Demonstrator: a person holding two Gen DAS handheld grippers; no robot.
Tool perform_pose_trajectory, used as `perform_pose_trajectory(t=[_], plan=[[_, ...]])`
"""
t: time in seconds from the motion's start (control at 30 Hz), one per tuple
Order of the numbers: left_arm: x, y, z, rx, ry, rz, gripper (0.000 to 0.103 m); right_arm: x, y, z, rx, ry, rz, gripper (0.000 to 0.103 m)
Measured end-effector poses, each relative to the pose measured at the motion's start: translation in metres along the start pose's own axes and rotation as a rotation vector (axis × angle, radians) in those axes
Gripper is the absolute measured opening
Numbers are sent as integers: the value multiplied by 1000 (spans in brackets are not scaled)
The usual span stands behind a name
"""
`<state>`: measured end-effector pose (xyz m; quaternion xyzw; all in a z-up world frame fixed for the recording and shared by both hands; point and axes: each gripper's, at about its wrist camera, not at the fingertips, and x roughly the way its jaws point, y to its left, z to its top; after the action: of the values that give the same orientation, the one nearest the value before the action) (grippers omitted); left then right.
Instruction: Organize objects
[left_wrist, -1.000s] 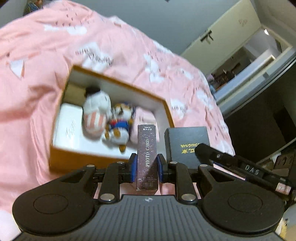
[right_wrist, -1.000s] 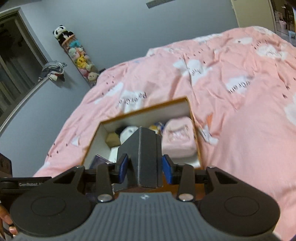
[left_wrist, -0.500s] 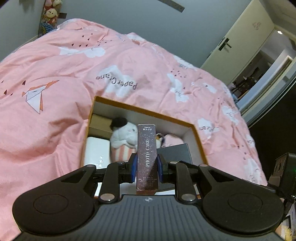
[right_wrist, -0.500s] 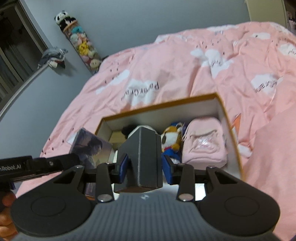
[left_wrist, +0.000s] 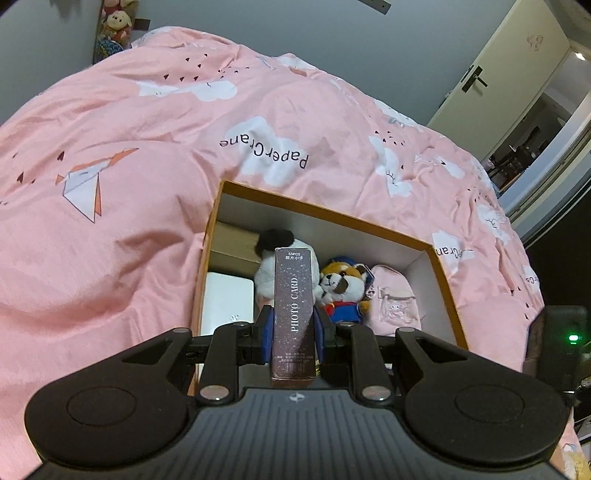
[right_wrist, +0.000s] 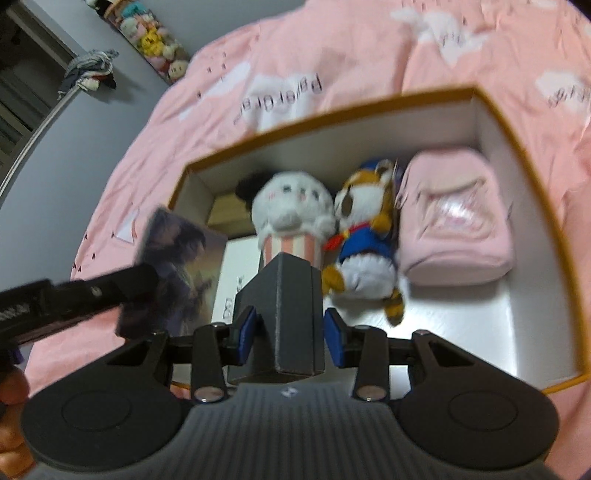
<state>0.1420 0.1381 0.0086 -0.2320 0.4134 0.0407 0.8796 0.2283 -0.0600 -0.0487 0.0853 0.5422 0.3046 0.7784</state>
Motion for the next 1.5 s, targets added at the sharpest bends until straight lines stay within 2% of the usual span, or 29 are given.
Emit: perform_pose_trajectory(t=[0.37,0.43,0.53,0.67,0.8,0.87,0.93,1.07,1.17,1.37,1.5], plan=[[5,7,3,-14,5,-1,25,36,3,1,51,74,-60,42],[6,8,3,-18,7,-6,25,37,4,4,40,89,-64,42],[6,9,2,-26,14,-23,25,43,4,5,5,136,-106,50],[4,10,2,-28,16,-29,25,44,10,5,-87,144,-188,49],[5,10,2,-37,14,-38,25,43,7,7,-102,151,-181,50],[6,11,0,-44,12,-41,25,44,4,8,-82,158,-158,34],[7,11,-3,-56,14,-51,25,46,3,8,-67,157,-118,29],[9,10,-8,-73,27,-80,25,44,5,7,-80,148,-115,30],[12,6,-11,-66,33,-99,25,24,6,5,-105,95,-117,30],[29,-11,-17,-71,83,-156,25,-26,-4,11,-169,-40,-213,30],[50,-23,-18,-127,155,-234,25,-46,-17,16,-175,-95,-268,30]])
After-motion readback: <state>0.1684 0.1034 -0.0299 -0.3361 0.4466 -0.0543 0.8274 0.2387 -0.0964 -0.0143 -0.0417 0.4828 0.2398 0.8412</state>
